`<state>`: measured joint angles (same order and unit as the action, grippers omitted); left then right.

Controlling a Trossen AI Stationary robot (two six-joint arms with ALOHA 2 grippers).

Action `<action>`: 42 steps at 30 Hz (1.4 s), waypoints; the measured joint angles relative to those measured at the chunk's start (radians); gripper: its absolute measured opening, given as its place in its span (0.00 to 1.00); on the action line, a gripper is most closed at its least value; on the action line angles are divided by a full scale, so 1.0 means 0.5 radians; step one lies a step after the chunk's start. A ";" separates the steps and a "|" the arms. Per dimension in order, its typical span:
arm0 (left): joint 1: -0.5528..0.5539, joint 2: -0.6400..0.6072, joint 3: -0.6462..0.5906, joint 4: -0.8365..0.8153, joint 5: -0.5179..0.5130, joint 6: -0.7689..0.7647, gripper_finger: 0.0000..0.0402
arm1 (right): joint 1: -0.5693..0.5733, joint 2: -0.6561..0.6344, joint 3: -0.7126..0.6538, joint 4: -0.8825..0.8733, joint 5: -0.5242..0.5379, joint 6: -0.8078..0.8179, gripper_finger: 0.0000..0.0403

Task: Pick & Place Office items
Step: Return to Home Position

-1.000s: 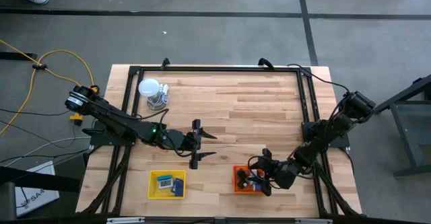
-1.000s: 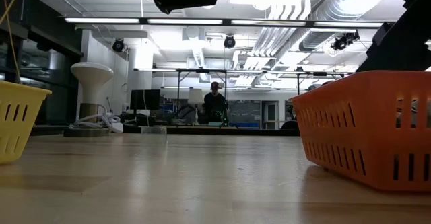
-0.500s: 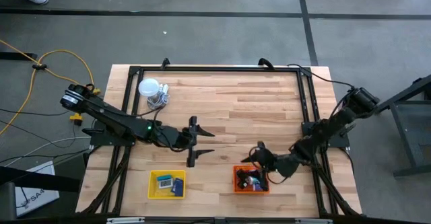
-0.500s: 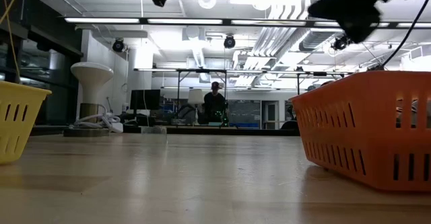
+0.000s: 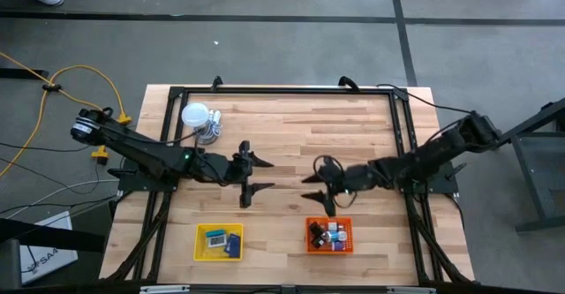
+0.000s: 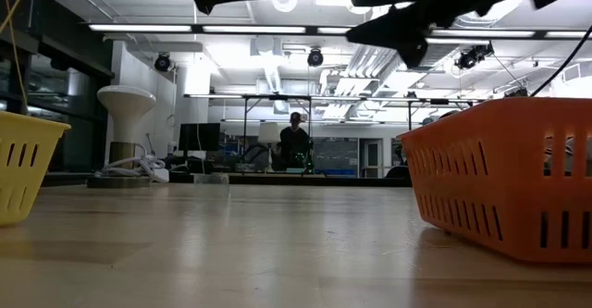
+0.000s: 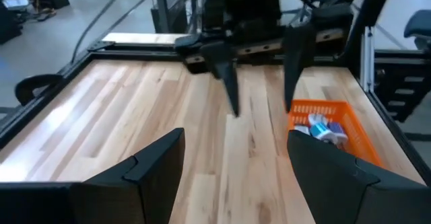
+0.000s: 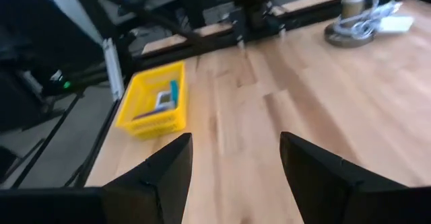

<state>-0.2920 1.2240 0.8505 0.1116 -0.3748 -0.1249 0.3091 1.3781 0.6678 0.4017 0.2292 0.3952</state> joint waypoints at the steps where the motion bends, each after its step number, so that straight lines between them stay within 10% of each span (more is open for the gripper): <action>1: 0.014 0.000 0.000 0.009 0.001 0.000 0.63 | -0.049 0.000 0.000 0.020 -0.030 -0.015 0.52; 23: 0.070 -0.051 -0.001 -0.064 0.001 -0.002 0.63 | -0.648 -0.090 -0.002 -0.012 -0.092 -0.130 0.52; 42: 0.070 -0.422 -0.008 -0.531 0.000 -0.088 0.63 | -0.725 -1.320 -0.563 -0.380 0.163 -0.156 0.52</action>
<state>-0.2569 1.0129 0.8463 -0.1538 -0.3748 -0.1688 -0.0532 0.7179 0.3865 0.2115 0.3106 0.3174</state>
